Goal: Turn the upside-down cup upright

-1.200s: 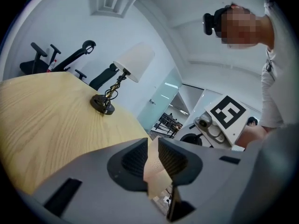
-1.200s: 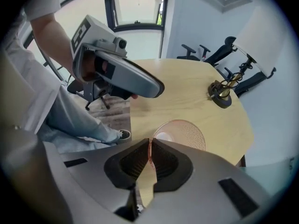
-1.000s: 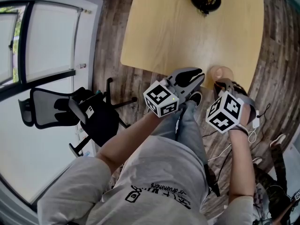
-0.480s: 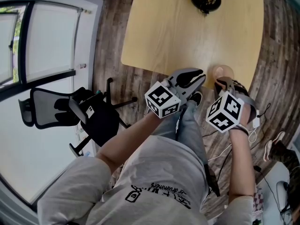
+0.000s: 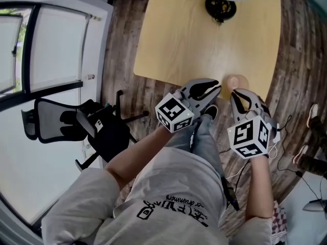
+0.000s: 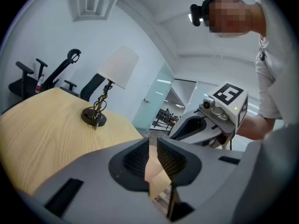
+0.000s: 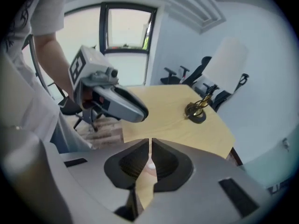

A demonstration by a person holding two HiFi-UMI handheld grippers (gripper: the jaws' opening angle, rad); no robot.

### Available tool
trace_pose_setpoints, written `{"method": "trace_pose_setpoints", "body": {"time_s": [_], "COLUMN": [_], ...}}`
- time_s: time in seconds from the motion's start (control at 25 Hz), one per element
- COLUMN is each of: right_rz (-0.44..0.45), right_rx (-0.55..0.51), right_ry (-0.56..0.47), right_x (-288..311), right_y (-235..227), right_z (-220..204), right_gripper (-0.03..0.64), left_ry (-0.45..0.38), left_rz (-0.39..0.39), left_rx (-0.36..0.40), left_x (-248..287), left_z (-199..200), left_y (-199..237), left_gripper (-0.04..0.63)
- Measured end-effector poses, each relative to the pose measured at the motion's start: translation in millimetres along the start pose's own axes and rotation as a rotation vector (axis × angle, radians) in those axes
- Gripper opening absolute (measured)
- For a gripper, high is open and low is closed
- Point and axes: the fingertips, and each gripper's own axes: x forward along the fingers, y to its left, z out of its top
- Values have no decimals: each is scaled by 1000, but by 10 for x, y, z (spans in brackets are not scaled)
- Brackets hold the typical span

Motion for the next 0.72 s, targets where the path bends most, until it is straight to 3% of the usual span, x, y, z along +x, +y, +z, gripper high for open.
{"method": "trace_pose_setpoints", "body": {"time_s": [0.4, 0.72], "right_rz": [-109, -179], "right_rx": [387, 511], "right_ry": [-465, -688], "right_x": [-1050, -1836], "right_y": [-269, -269], "right_z": [601, 998], "right_gripper": [23, 23], "left_ry": [-48, -87], "left_rz": [-33, -60], "left_rx": [128, 180], "left_x": [-281, -517], "left_z": [1017, 1560], "left_y": [-623, -1180], "left_gripper": [9, 9]}}
